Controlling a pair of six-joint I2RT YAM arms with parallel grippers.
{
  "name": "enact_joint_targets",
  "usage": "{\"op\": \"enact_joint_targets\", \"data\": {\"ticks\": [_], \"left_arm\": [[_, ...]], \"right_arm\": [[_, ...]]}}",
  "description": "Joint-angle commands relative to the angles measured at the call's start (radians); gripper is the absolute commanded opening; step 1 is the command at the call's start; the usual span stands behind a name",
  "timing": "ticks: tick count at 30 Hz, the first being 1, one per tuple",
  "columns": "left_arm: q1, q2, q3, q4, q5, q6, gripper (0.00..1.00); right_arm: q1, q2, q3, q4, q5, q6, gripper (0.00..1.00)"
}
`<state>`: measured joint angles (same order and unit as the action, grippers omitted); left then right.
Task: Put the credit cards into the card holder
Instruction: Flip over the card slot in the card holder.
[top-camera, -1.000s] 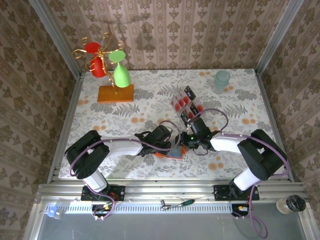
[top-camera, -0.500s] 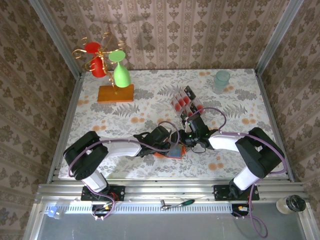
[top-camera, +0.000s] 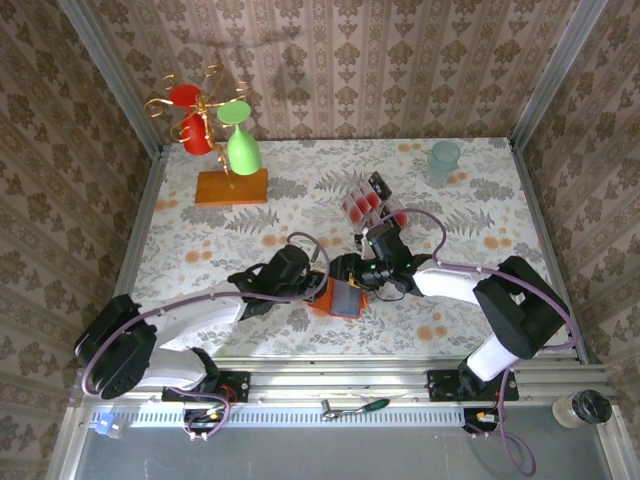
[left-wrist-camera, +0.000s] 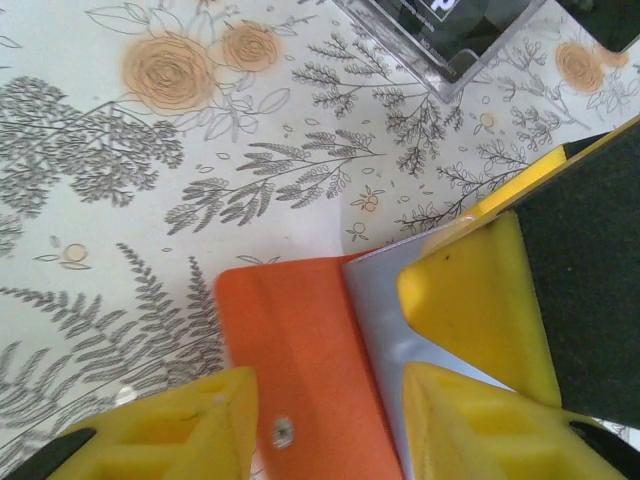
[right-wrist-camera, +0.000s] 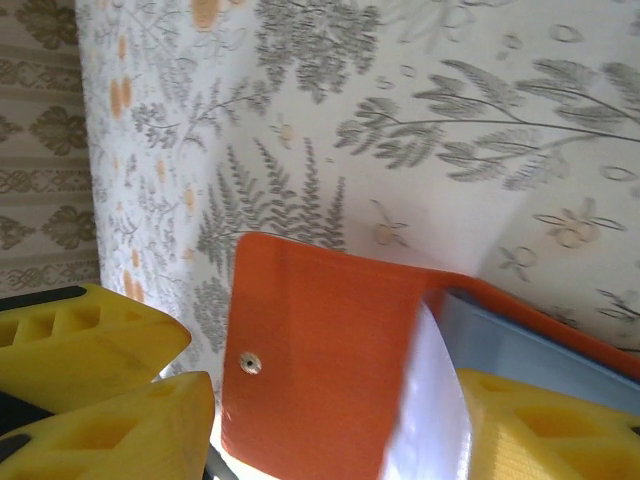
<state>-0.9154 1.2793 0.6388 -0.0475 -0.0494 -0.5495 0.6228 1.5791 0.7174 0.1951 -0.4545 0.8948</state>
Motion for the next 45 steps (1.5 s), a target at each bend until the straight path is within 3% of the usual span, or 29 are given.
{"op": "enact_joint_targets", "data": {"ticks": [1,15,28,45], "left_arm": [[0.029,-0.062,-0.023,-0.024,-0.027,-0.015,0.44],[0.072,-0.19,-0.074,-0.107,-0.022,-0.004,0.45],[0.054,-0.061,-0.081,-0.044,0.039,0.057,0.46],[0.017,0.033,-0.116,0.005,-0.032,0.052,0.46]], "right_arm": [[0.035,0.008,0.033,-0.034,-0.017,0.014,0.65],[0.083,0.202,0.142,0.034,-0.01,0.066,0.68],[0.06,0.207,0.117,0.071,-0.014,0.084,0.67],[0.04,0.187,0.12,0.079,-0.026,0.098,0.67]]}}
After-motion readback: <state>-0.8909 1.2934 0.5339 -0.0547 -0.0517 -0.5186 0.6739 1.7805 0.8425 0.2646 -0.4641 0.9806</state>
